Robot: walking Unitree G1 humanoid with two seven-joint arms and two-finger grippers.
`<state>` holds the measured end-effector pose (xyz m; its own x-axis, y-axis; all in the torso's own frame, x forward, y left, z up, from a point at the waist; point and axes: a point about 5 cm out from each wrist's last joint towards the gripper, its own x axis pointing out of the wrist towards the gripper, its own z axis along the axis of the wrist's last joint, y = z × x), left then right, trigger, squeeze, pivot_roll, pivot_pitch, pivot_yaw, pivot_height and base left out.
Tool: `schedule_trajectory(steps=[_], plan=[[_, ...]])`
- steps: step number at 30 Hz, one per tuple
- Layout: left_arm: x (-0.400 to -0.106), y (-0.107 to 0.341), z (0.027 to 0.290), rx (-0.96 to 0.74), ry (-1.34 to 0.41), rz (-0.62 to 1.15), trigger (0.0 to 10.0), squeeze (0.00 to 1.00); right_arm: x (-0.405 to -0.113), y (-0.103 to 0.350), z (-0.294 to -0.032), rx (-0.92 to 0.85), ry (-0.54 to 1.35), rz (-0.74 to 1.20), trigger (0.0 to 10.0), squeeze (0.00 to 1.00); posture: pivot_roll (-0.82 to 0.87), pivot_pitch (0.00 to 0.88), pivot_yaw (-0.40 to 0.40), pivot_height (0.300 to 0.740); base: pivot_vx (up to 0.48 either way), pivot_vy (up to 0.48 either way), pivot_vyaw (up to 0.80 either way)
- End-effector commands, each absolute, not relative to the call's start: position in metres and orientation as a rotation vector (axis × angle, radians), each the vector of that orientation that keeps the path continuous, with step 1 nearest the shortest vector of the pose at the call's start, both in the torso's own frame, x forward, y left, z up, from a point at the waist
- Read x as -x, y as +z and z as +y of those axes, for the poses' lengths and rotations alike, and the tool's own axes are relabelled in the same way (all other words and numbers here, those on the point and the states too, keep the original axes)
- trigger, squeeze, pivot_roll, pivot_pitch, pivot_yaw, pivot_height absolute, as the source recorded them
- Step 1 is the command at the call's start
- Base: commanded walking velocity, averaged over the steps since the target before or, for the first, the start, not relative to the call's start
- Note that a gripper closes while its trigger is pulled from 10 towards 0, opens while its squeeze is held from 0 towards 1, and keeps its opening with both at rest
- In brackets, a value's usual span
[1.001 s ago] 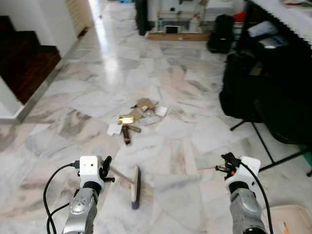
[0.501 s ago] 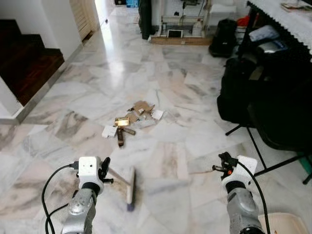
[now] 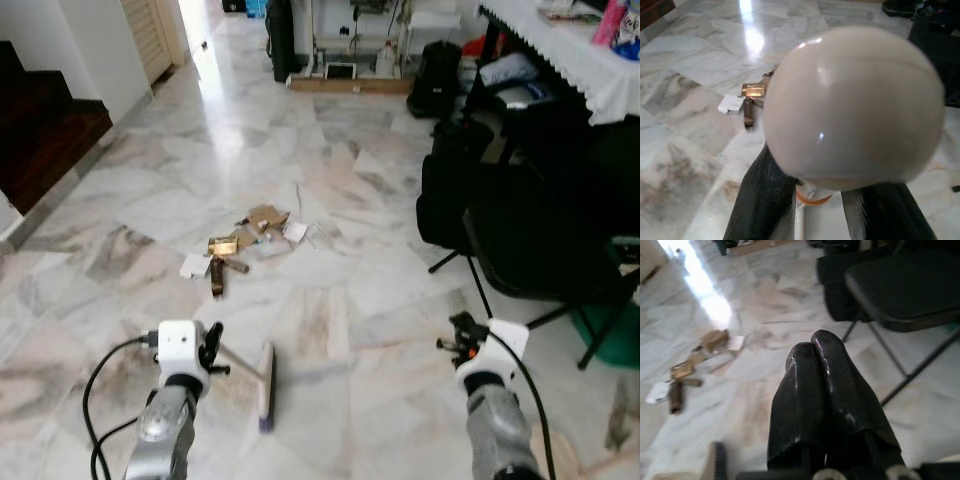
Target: Sweep floor
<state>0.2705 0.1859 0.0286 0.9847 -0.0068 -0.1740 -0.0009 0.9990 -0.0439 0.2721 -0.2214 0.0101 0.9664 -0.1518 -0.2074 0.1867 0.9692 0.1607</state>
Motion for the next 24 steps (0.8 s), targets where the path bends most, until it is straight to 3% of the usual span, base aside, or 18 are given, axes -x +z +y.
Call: schedule_trajectory(steps=[1, 17, 24], plan=[[-0.2715, 0.0307, 0.1875, 0.036, -0.011, 0.167, 10.0, 0.00, -0.2756, 0.0120, -0.2152, -0.198, -0.163, 0.186, 10.0, 0.00, 0.01, 0.046, 0.017, 0.740, 0.000, -0.412, 0.00], [-0.2718, 0.0311, 0.1871, 0.043, -0.014, 0.162, 10.0, 0.00, -0.2751, 0.0116, -0.2157, -0.197, -0.166, 0.188, 10.0, 0.00, 0.01, 0.049, 0.015, 0.740, 0.000, -0.411, 0.00], [-0.2719, 0.0324, 0.1872, 0.061, -0.004, 0.149, 10.0, 0.00, -0.2744, 0.0109, -0.2160, -0.198, -0.167, 0.191, 10.0, 0.00, 0.01, 0.049, 0.016, 0.740, 0.000, 0.000, 0.00]])
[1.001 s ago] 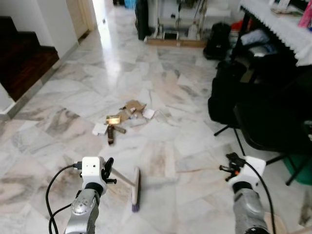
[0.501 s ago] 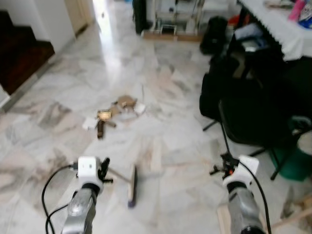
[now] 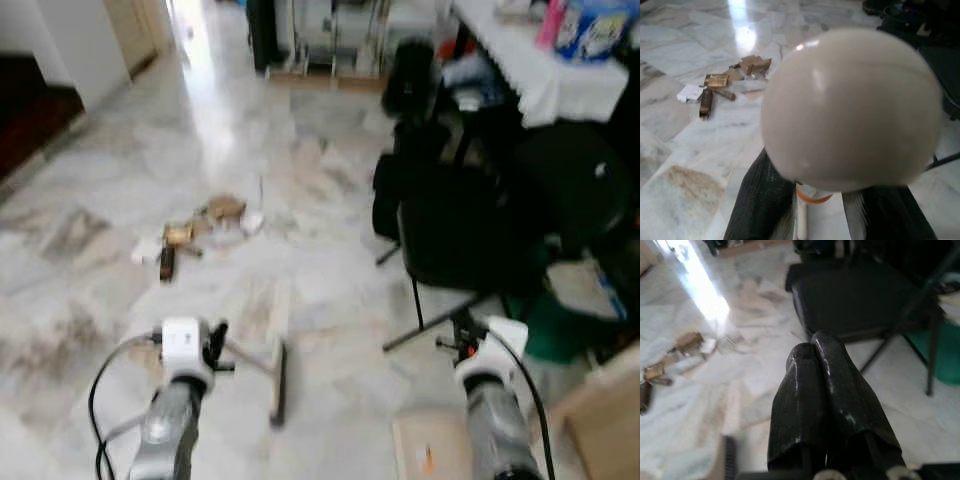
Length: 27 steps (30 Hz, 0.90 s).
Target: Sweep floor
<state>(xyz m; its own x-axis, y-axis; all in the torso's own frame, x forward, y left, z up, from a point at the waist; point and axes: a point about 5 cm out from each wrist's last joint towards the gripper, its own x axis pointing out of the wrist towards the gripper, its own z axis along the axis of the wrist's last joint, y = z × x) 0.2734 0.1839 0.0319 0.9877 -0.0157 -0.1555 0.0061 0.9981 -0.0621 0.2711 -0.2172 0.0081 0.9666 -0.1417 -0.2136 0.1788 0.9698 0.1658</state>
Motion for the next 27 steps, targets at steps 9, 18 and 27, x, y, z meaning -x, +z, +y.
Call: schedule_trajectory(steps=[9, 18, 27], plan=[[-0.2720, 0.0322, 0.1870, 0.064, -0.009, 0.149, 10.0, 0.00, -0.2740, 0.0106, -0.2160, -0.196, -0.165, 0.191, 10.0, 0.00, 0.00, 0.038, 0.018, 0.740, 0.000, 0.000, 0.00], [-0.2721, 0.0319, 0.1853, 0.062, -0.014, 0.150, 10.0, 0.00, -0.2746, 0.0109, -0.2155, -0.196, -0.159, 0.191, 10.0, 0.00, 0.00, 0.026, 0.016, 0.740, 0.000, 0.000, 0.00], [-0.2725, 0.0328, 0.1847, 0.074, -0.015, 0.141, 10.0, 0.00, -0.2749, 0.0111, -0.2156, -0.196, -0.159, 0.191, 10.0, 0.00, 0.00, 0.030, 0.014, 0.740, -0.122, 0.000, 0.00]])
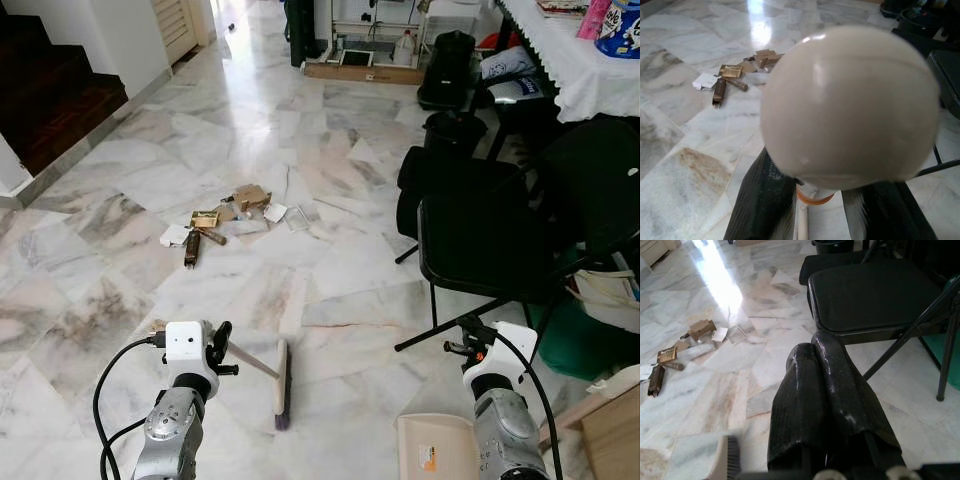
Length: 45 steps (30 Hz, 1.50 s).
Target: Sweep floor
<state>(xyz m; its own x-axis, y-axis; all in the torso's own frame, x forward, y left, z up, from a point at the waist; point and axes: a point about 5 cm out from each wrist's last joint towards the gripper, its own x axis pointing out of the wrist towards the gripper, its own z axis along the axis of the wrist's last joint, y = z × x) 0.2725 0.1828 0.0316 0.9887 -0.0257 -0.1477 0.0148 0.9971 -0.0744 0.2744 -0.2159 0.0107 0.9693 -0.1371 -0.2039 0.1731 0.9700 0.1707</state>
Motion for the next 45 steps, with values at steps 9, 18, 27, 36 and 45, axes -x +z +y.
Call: schedule_trajectory(steps=[9, 18, 27, 36, 45], plan=[[-0.273, 0.033, 0.185, 0.078, -0.016, 0.137, 10.0, 0.00, -0.274, 0.011, -0.216, -0.196, -0.164, 0.192, 10.0, 0.00, 0.00, 0.041, 0.015, 0.740, -0.270, 0.000, 0.00], [-0.272, 0.034, 0.188, 0.070, -0.003, 0.137, 10.0, 0.00, -0.274, 0.011, -0.216, -0.196, -0.164, 0.192, 10.0, 0.00, 0.00, 0.048, 0.014, 0.740, -0.029, 0.000, 0.00], [-0.273, 0.035, 0.193, 0.064, 0.010, 0.137, 10.0, 0.00, -0.274, 0.010, -0.216, -0.196, -0.162, 0.193, 10.0, 0.00, 0.00, 0.053, 0.011, 0.740, 0.000, 0.000, 0.00], [-0.273, 0.034, 0.197, 0.064, 0.020, 0.145, 10.0, 0.00, -0.274, 0.011, -0.215, -0.206, -0.165, 0.189, 10.0, 0.00, 0.01, 0.054, 0.011, 0.740, 0.000, 0.000, 0.00], [-0.274, 0.034, 0.197, 0.063, 0.019, 0.149, 10.0, 0.00, -0.275, 0.010, -0.215, -0.214, -0.169, 0.198, 10.0, 0.00, 0.01, 0.054, 0.014, 0.740, 0.000, 0.000, -0.44]])
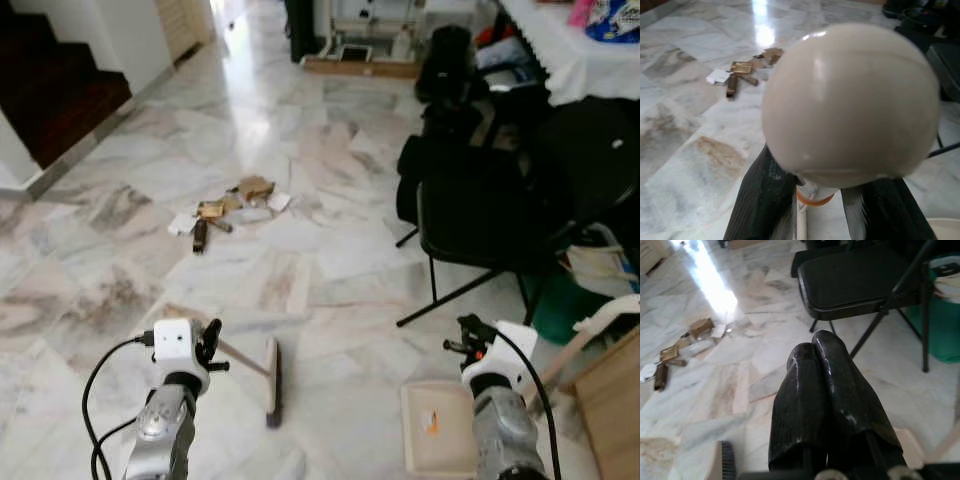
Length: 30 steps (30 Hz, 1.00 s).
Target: Sweep floor
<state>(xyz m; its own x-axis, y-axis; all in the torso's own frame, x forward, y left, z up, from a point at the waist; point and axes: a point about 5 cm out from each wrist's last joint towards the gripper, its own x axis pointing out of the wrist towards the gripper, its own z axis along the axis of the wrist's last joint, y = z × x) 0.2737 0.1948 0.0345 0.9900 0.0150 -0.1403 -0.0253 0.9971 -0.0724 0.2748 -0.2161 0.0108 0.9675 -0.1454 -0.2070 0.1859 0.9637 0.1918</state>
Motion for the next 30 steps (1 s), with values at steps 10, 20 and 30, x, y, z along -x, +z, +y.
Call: schedule_trajectory(steps=[10, 20, 30], plan=[[-0.2759, 0.0363, 0.2002, 0.058, 0.020, 0.144, 10.0, 0.00, -0.2745, 0.0102, -0.2143, -0.237, -0.176, 0.190, 10.0, 0.00, 0.01, 0.052, 0.020, 0.740, 0.000, 0.000, -0.08], [-0.2760, 0.0358, 0.1983, 0.054, 0.012, 0.146, 10.0, 0.00, -0.2749, 0.0123, -0.2153, -0.221, -0.179, 0.172, 10.0, 0.00, 0.01, 0.052, 0.019, 0.740, 0.159, 0.000, -0.32], [-0.2772, 0.0364, 0.1984, 0.054, 0.012, 0.144, 10.0, 0.00, -0.2761, 0.0130, -0.2155, -0.217, -0.178, 0.173, 10.0, 0.00, 0.01, 0.043, 0.018, 0.740, 0.208, 0.000, 0.00]])
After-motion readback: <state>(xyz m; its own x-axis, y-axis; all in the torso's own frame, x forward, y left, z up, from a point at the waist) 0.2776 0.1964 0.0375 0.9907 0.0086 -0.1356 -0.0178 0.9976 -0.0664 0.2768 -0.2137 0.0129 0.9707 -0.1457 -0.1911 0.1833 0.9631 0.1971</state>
